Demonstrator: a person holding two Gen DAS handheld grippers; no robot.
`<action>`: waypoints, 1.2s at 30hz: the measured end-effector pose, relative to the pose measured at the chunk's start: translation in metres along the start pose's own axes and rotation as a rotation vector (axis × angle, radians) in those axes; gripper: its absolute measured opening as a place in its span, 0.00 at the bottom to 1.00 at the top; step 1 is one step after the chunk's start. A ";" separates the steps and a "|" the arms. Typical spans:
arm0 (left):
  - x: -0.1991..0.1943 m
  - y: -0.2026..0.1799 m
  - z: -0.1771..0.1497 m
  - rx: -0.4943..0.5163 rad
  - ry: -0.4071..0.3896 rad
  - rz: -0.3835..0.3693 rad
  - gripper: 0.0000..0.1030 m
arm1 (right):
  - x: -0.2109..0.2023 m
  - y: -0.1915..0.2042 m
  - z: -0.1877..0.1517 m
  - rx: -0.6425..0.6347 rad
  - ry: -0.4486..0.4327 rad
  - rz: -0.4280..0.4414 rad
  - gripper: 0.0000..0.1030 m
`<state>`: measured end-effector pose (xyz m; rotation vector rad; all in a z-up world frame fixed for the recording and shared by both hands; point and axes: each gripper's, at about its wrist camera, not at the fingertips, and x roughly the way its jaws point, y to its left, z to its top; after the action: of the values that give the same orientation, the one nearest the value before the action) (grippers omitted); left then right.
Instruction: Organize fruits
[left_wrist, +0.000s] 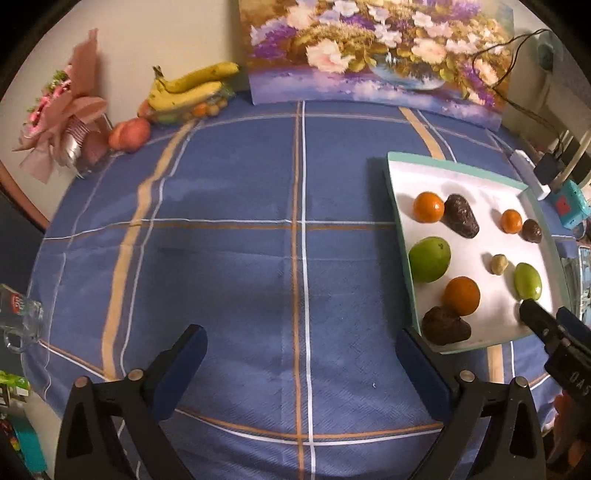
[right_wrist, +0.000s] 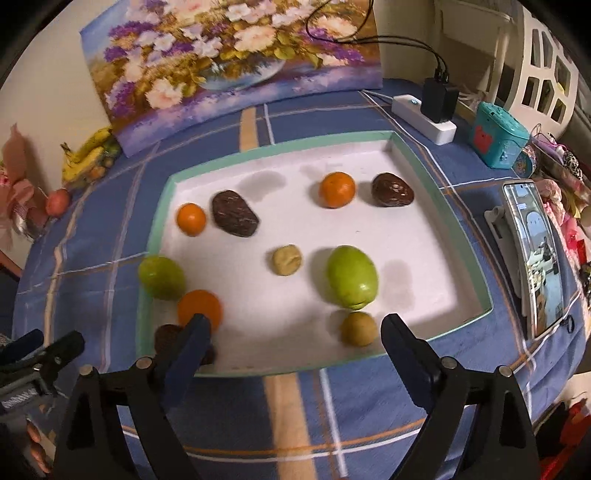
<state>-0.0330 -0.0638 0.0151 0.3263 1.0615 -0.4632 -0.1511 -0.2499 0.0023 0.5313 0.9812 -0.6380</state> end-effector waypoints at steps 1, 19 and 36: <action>-0.005 0.001 -0.003 -0.002 -0.011 -0.001 1.00 | -0.003 0.002 -0.002 -0.004 -0.009 0.005 0.91; -0.030 0.030 -0.014 -0.092 -0.032 0.090 1.00 | -0.032 0.037 -0.019 -0.115 -0.096 -0.031 0.91; -0.023 0.024 -0.015 -0.054 0.002 0.111 1.00 | -0.028 0.042 -0.021 -0.134 -0.075 -0.045 0.91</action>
<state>-0.0408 -0.0313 0.0297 0.3360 1.0502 -0.3342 -0.1451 -0.1996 0.0229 0.3654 0.9592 -0.6230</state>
